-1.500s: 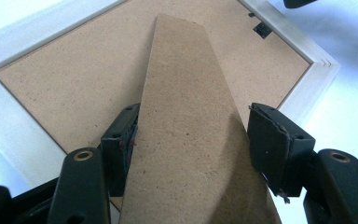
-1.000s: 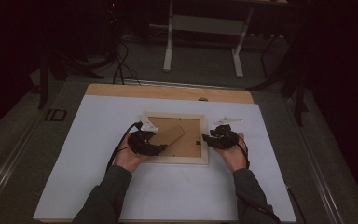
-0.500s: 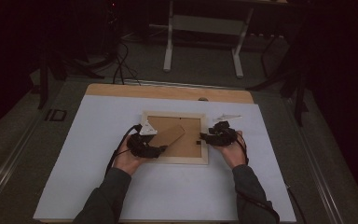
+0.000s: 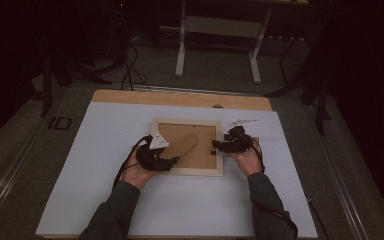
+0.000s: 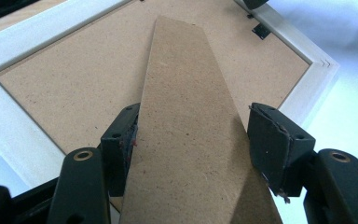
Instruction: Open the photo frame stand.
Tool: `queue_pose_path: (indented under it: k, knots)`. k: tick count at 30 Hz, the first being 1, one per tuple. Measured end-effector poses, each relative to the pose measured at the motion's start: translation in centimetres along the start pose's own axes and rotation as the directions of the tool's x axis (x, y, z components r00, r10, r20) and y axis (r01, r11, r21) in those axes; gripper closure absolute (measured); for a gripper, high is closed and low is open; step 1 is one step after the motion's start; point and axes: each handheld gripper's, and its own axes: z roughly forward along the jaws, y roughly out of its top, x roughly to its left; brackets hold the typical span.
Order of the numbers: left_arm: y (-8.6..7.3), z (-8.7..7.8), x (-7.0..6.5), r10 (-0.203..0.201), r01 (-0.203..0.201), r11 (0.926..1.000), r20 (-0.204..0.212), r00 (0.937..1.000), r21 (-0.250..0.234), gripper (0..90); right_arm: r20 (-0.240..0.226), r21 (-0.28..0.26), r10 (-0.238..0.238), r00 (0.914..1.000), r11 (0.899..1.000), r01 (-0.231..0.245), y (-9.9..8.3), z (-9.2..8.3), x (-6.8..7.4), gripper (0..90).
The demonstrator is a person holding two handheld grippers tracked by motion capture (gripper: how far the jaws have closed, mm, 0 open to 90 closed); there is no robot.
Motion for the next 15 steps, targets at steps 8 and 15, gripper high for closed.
queue_pose_path:
  k: [8, 15]
  knots:
    - [-0.2, -0.2, -0.3, 0.026, -0.027, 0.9995, -0.015, 0.9995, -0.016, 39.8, -0.041, -0.003, 0.045, 0.9981, 0.999, -0.045, 0.2, 0.3, -0.6, 36.5]
    - [-0.5, -0.4, -0.6, 0.047, -0.048, 0.9977, -0.025, 0.9986, -0.047, 39.7, -0.090, -0.014, 0.114, 0.9894, 0.993, -0.116, 0.1, 0.3, -1.5, 41.9]
